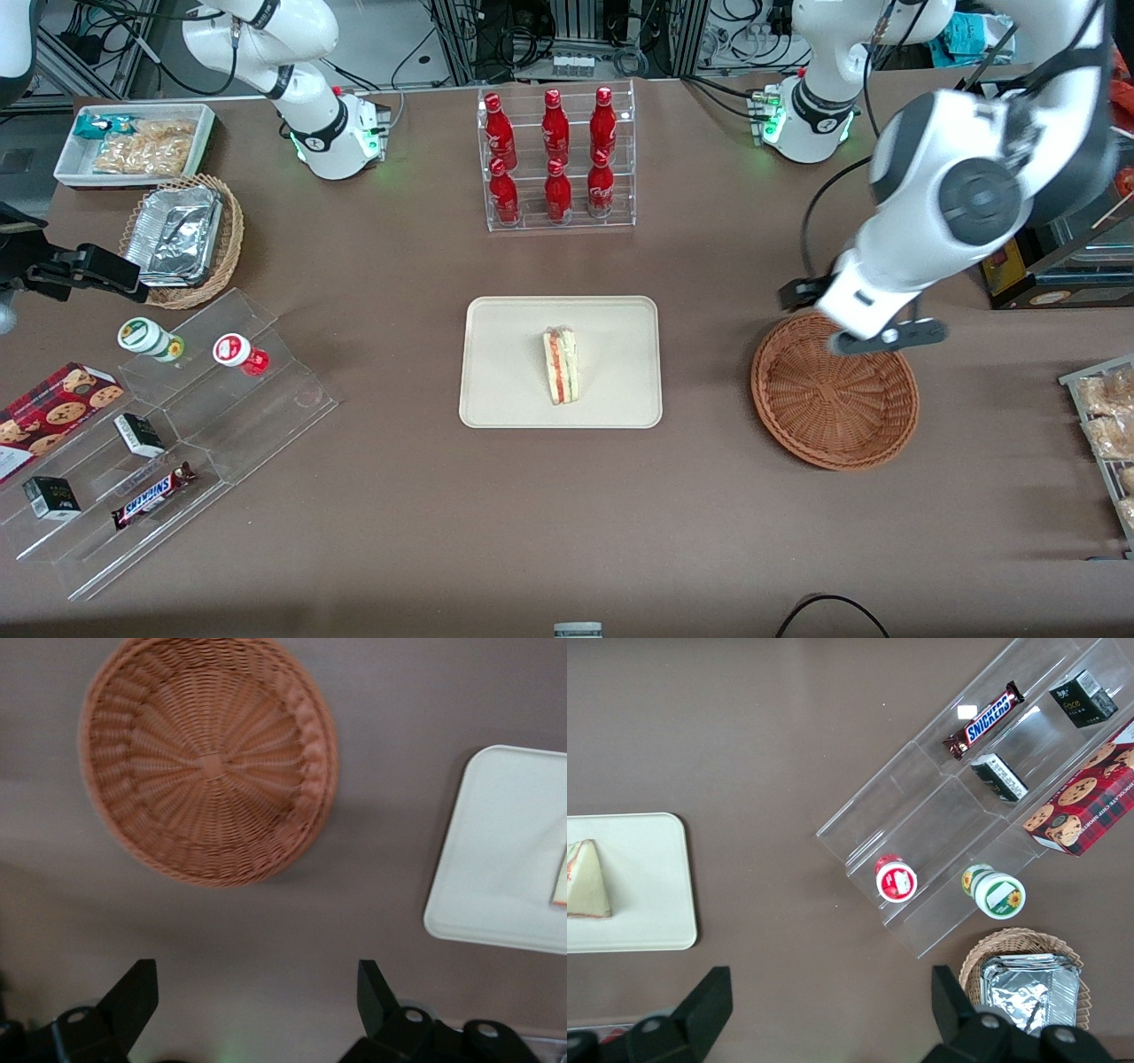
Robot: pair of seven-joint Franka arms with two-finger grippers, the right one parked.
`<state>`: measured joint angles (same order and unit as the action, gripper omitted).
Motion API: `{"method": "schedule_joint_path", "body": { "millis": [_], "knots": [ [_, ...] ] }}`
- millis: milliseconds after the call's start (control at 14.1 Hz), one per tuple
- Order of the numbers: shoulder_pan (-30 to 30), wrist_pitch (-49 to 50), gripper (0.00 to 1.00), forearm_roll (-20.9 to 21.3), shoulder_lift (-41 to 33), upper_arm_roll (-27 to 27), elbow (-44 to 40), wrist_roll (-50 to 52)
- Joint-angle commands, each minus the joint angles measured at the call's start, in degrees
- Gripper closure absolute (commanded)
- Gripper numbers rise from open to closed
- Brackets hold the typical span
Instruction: Place sandwich from basket to tray
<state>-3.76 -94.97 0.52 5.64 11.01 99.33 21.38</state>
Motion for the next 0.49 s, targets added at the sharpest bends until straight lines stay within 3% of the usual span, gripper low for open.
{"method": "schedule_joint_path", "body": {
  "millis": [0, 424],
  "knots": [
    [3.13, 1.89, 0.00, -0.25, -4.84, 0.59, 1.74, -2.13],
    [5.60, 4.53, 0.00, 0.01, -5.99, 0.68, -4.40, -2.48]
  ]
}}
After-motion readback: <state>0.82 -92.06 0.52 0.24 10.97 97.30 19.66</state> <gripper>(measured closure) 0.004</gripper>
